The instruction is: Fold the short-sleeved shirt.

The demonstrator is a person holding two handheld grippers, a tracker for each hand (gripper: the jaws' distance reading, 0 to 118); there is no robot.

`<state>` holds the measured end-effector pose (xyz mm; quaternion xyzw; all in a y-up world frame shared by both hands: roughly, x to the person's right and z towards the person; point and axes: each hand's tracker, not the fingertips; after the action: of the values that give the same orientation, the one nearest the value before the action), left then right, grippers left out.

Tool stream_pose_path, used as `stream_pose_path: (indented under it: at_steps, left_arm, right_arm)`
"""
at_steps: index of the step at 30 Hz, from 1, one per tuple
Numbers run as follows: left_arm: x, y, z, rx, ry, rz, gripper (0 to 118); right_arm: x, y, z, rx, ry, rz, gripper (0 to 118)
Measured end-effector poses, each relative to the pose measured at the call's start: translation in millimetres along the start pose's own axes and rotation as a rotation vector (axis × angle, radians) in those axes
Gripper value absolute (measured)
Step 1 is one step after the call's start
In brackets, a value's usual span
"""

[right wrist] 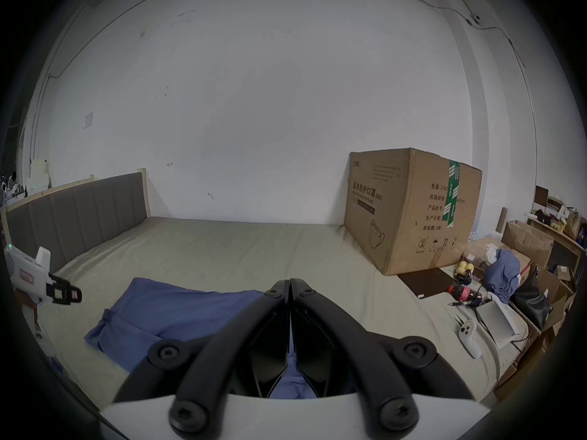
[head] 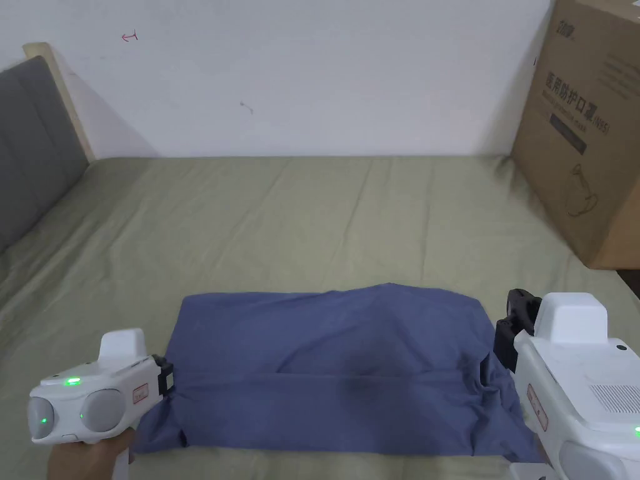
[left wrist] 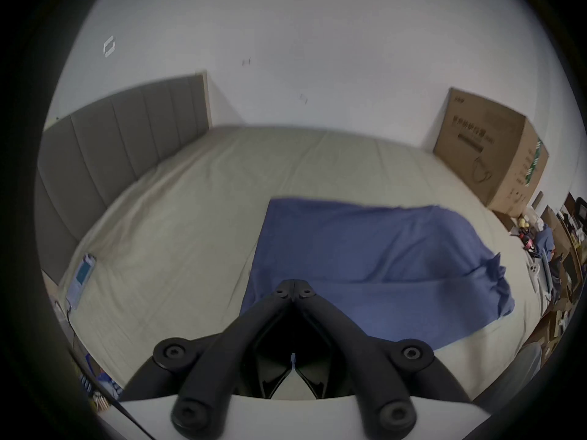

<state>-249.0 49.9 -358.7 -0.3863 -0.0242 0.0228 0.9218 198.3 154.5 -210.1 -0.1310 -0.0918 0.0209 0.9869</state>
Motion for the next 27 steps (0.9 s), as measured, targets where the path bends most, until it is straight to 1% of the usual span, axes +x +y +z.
stream_pose_path:
  at_steps: [1,2,3,5,6,8,10,11,12,13,14,15,16,17,18,19,20,21,22,23,24,25,26,27]
  left_arm:
    - [-5,-5,-11,-0.048,-0.012,0.028,6]
    - [-10,-7,-19,-0.092,0.004,0.048,20]
    - [-16,-12,-26,-0.11,-0.006,0.076,43]
    - [-20,-22,-36,-0.17,0.045,0.088,104]
    - [-21,-27,-41,-0.193,0.06,0.089,113]
    - [-25,-35,-48,-0.185,0.068,0.073,113]
    - [-26,-44,-57,-0.238,0.116,0.043,113]
    - [-27,-47,-62,-0.258,0.133,0.033,110]
    - [-28,-49,-70,-0.288,0.164,0.019,105]
    - [-28,-55,-77,-0.301,0.183,0.008,94]
    - [-29,-57,-80,-0.297,0.174,0.009,73]
    - [-31,-59,-82,-0.292,0.167,0.014,62]
    - [-34,-59,-81,-0.288,0.092,0.052,55]
    - [-32,-60,-76,-0.279,0.073,0.089,48]
    - [-32,-58,-74,-0.279,0.103,0.068,43]
    - [-31,-56,-72,-0.269,0.09,0.056,37]
    - [-31,-55,-70,-0.246,0.043,0.044,13]
    - [-27,-55,-63,-0.232,0.021,0.055,4]
    - [-25,-54,-62,-0.243,0.048,0.05,3]
    - [-24,-53,-60,-0.234,0.051,0.022,3]
    - [-25,-53,-57,-0.223,0.047,0.016,3]
    - [-25,-52,-54,-0.218,0.045,0.021,3]
    - [-26,-50,-51,-0.211,0.039,0.028,3]
    - [-27,-48,-47,-0.201,0.031,0.031,3]
  right_arm:
    - [0,-2,-3,-0.01,-0.003,0.001,0]
    - [1,-4,-6,-0.017,-0.005,-0.001,0]
    - [2,-6,-10,-0.027,-0.006,-0.003,0]
    - [3,-11,-16,-0.046,-0.008,-0.007,0]
    - [4,-13,-19,-0.054,-0.007,-0.012,0]
    - [5,-18,-25,-0.074,-0.012,-0.016,0]
    - [7,-22,-31,-0.091,-0.014,-0.018,0]
    - [7,-24,-32,-0.098,-0.015,-0.019,0]
    - [8,-26,-35,-0.108,-0.016,-0.019,0]
    - [10,-28,-37,-0.117,-0.015,-0.018,0]
    - [11,-30,-39,-0.127,-0.016,-0.017,0]
    - [13,-32,-40,-0.136,-0.018,-0.02,0]
    - [16,-35,-41,-0.147,-0.019,-0.027,0]
    - [18,-38,-43,-0.161,-0.022,-0.035,0]
    - [21,-41,-46,-0.18,-0.029,-0.048,0]
    - [24,-46,-47,-0.198,-0.035,-0.065,0]
    - [27,-51,-51,-0.225,-0.042,-0.084,0]
    - [30,-57,-55,-0.266,-0.047,-0.107,0]
    - [34,-65,-60,-0.308,-0.045,-0.135,2]
    - [39,-74,-66,-0.354,-0.054,-0.154,7]
    - [42,-85,-72,-0.411,-0.06,-0.158,21]
    - [45,-97,-78,-0.463,-0.055,-0.165,43]
    - [47,-109,-85,-0.519,-0.063,-0.161,76]
    - [48,-122,-90,-0.566,-0.066,-0.169,93]
